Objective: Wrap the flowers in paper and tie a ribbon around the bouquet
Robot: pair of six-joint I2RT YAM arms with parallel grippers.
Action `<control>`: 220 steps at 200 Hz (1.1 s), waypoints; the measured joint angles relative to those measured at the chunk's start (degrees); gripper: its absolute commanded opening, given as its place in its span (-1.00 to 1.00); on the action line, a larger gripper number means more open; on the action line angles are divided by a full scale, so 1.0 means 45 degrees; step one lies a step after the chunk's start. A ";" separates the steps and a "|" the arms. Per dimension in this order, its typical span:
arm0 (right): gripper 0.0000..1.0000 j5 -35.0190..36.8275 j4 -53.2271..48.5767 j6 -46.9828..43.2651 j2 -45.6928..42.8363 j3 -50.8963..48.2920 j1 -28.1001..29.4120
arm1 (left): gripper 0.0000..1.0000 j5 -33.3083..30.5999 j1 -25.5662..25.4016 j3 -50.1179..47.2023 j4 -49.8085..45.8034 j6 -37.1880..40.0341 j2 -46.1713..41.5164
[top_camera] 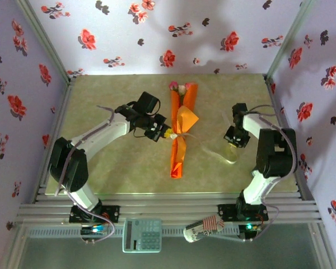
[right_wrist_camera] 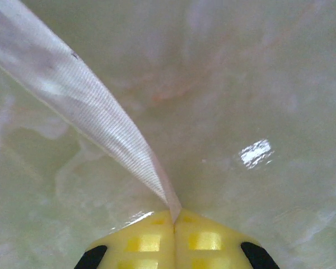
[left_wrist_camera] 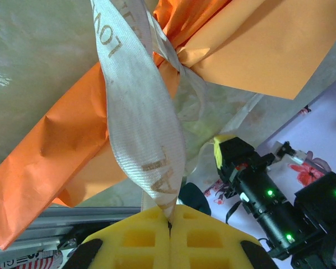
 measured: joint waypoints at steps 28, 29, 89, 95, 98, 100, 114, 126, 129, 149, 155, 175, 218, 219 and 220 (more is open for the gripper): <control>-1.00 0.0087 -0.0063 -0.0107 -0.0937 0.1554 0.0573 | -1.00 0.0000 0.0039 0.0000 0.0010 0.0146 0.0000; -1.00 0.0083 -0.0063 -0.0102 -0.0962 0.1681 0.0612 | -1.00 0.0000 0.0039 0.0000 0.0015 0.0151 0.0000; -1.00 -0.1365 -0.0087 0.0578 -0.2837 0.5707 0.4197 | -1.00 0.0029 0.0461 -0.0005 0.1336 0.0903 0.0729; -1.00 -0.1530 -0.0219 0.0782 -0.2943 0.5994 0.4537 | -1.00 0.0015 0.0495 -0.0010 0.1486 0.0971 0.0811; -1.00 -0.1569 -0.0267 0.0865 -0.2982 0.6120 0.4673 | -1.00 -0.0005 0.0500 -0.0010 0.1554 0.1005 0.0840; -1.00 -0.1637 -0.0282 0.0942 -0.3002 0.6212 0.4765 | -1.00 -0.0010 0.0500 -0.0010 0.1588 0.1030 0.0850; -1.00 -0.1807 -0.0491 0.1409 -0.3060 0.6834 0.5319 | -1.00 -0.0058 0.0534 -0.0078 0.1933 0.1190 0.0884; -1.00 -0.1846 -0.0636 0.1739 -0.3060 0.7295 0.5722 | -1.00 -0.0087 0.0534 -0.0126 0.2220 0.1277 0.0884; -1.00 -0.1846 -0.0665 0.1836 -0.3060 0.7393 0.5814 | -1.00 -0.0112 0.0539 -0.0146 0.2283 0.1316 0.0884; -1.00 -0.1535 -0.1146 0.2312 -0.3079 0.7980 0.6368 | -1.00 -0.0189 0.0559 -0.0282 0.2560 0.1462 0.0884; -1.00 -0.1316 -0.1336 0.2448 -0.3147 0.8053 0.6504 | -1.00 -0.0199 0.0563 -0.0335 0.2599 0.1472 0.0884; -1.00 -0.0233 -0.1870 0.2851 -0.3818 0.7762 0.6873 | -1.00 -0.0253 0.0583 -0.0549 0.2793 0.1506 0.0884; -1.00 0.0792 -0.2365 0.3152 -0.6023 0.6800 0.6946 | -1.00 -0.0291 0.0583 -0.0670 0.2909 0.1525 0.0884; -1.00 0.0792 -0.2361 0.3152 -0.6037 0.6800 0.6946 | -1.00 -0.0291 0.0583 -0.0675 0.2909 0.1530 0.0884; -1.00 0.0767 -0.2351 0.3152 -0.6062 0.6800 0.6946 | -1.00 -0.0291 0.0583 -0.0675 0.2919 0.1540 0.0884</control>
